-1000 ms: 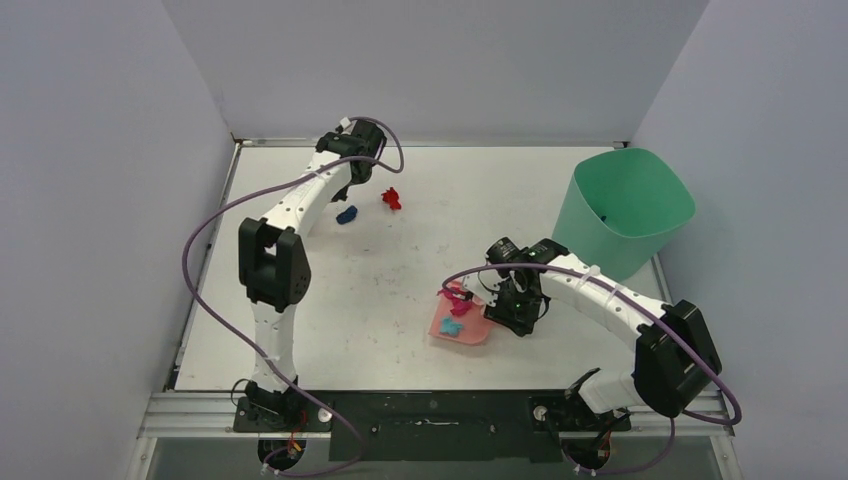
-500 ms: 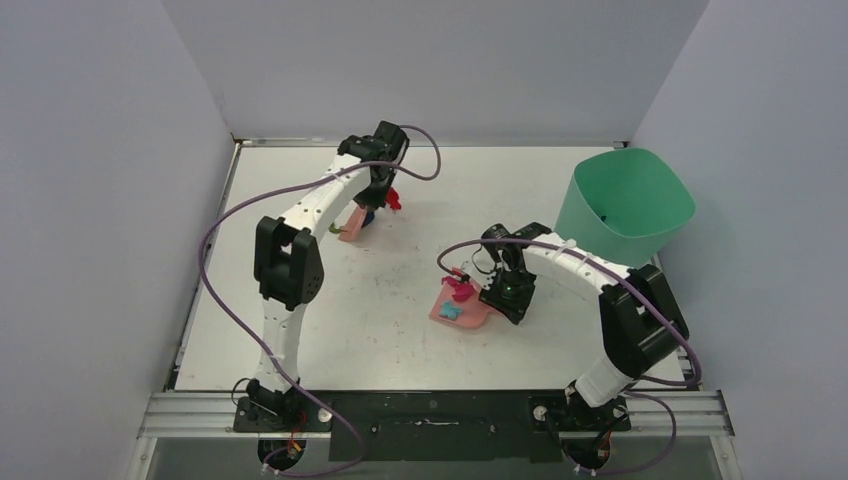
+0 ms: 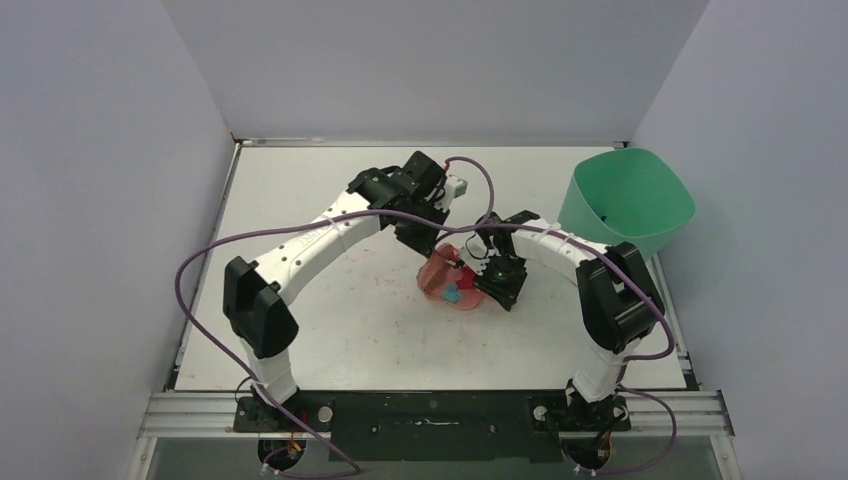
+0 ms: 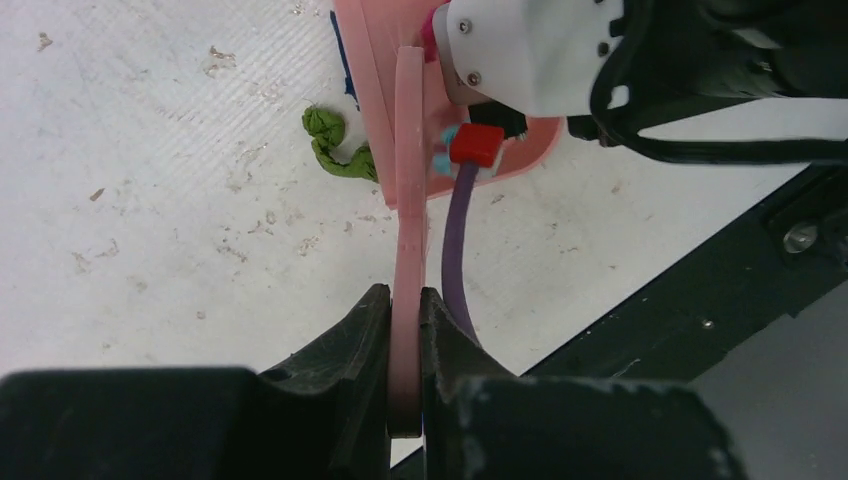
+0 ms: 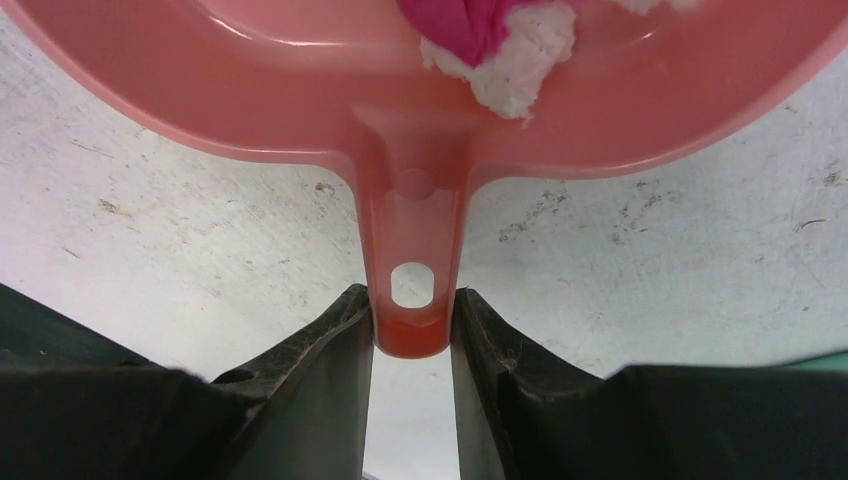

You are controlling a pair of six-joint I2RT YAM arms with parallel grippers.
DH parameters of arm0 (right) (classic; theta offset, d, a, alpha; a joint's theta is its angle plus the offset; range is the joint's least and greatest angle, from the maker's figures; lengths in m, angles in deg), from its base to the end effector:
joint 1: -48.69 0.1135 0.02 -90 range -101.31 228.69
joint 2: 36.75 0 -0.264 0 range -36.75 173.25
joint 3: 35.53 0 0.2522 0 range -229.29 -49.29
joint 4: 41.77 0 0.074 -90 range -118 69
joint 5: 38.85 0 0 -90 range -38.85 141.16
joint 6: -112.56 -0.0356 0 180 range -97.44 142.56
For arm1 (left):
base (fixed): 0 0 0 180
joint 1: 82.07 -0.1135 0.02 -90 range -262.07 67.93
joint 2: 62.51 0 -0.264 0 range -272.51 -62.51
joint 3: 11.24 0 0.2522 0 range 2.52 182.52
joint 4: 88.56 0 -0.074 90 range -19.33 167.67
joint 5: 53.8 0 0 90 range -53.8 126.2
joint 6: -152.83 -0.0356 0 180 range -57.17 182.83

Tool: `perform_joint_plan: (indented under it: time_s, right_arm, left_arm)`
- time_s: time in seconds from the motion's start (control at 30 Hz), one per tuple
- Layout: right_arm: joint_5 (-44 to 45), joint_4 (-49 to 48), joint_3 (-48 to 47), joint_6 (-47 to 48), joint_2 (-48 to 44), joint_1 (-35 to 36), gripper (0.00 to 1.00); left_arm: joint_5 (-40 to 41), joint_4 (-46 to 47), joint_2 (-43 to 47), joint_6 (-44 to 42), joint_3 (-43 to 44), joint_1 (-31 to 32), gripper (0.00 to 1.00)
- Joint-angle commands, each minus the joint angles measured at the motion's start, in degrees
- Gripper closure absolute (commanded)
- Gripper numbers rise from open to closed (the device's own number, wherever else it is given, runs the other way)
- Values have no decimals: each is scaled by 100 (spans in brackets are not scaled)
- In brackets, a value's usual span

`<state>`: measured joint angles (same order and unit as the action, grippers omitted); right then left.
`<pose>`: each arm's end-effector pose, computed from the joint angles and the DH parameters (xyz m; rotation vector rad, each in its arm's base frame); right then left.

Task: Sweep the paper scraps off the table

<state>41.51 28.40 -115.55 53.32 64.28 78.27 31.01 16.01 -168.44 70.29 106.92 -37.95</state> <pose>0.2612 0.1551 0.1731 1.5615 -2.6916 -0.2627 0.2765 -0.2726 0.3231 0.8873 2.5843 -0.3947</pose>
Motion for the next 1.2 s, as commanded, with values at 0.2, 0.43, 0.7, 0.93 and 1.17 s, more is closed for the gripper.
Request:
perform_joint_plan:
  time_s: [0.2, 0.43, 0.7, 0.93, 1.17]
  right_arm:
    - [108, -155, 454, -66, -864, -43, 95]
    - [365, 863, 306, 131, -1316, -49, 95]
    - [830, 1304, 497, 124, -1281, -86, 90]
    - [939, 1004, 698, 143, -1195, -257, 88]
    - [807, 849, 226, 113, -495, -257, 88]
  left_arm:
    - [1048, 499, 2021, 624, -494, -57, 100]
    - [1841, 640, 2187, 562, -1044, -229, 100]
    - [2070, 574, 1508, 508, -1054, -394, 100]
    - [1871, 784, 840, 318, -1089, -544, 100]
    - [271, 769, -480, 616, -366, -576, 100]
